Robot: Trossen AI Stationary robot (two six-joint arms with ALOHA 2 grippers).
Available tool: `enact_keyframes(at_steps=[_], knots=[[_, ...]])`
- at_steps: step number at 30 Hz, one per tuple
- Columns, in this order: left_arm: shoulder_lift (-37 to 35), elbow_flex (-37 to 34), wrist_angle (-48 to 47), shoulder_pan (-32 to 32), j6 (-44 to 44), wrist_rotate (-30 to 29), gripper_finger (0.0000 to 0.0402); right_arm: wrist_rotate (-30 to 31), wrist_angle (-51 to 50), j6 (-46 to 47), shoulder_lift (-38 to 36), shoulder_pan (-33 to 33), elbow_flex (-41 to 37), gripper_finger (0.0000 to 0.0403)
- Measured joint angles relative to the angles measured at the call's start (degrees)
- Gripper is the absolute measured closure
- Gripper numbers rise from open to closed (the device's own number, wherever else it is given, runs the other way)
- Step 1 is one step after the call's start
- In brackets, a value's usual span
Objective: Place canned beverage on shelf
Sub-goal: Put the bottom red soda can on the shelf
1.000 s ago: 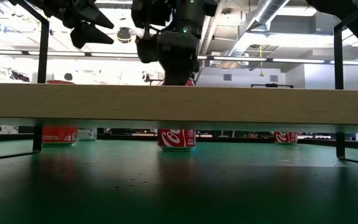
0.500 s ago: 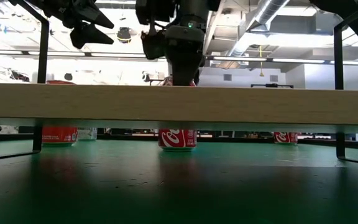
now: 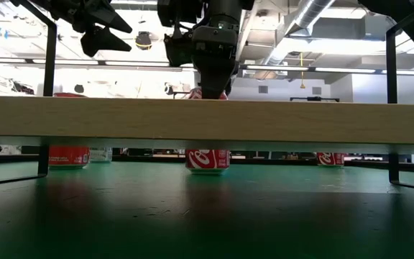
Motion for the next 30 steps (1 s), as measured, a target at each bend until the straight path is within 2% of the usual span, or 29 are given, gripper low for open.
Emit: enact_keyframes(at_steps=[5,13,18,21,24,30], knots=[[0.0,0.0,0.0,0.0,0.0,0.0,0.0140,0.0,-2.5,0.5,0.1,0.0,3.3,0.0076],[0.0,0.0,0.0,0.0,-0.3,0.0,0.0140,-2.8,-17.6,3.7,-0.1,2.9,17.7,0.0076],[0.0,0.0,0.0,0.0,-0.6,0.3,0.0140,-6.6,-18.9,11.5,-7.1,7.7,15.2,0.0076],[0.0,0.0,0.1,0.0,-0.9,0.4,0.0140,-4.4,-19.9,18.3,-10.1,11.7,15.1,0.0076],[0.0,0.0,0.0,0.0,-1.1,0.4,0.0140,0.9,-20.4,25.7,-12.0,16.6,15.1,0.0076],[0.0,0.0,0.1,0.0,-0.5,-0.2,0.0140,1.9,-21.0,34.8,-12.3,26.8,15.1,0.0076]])
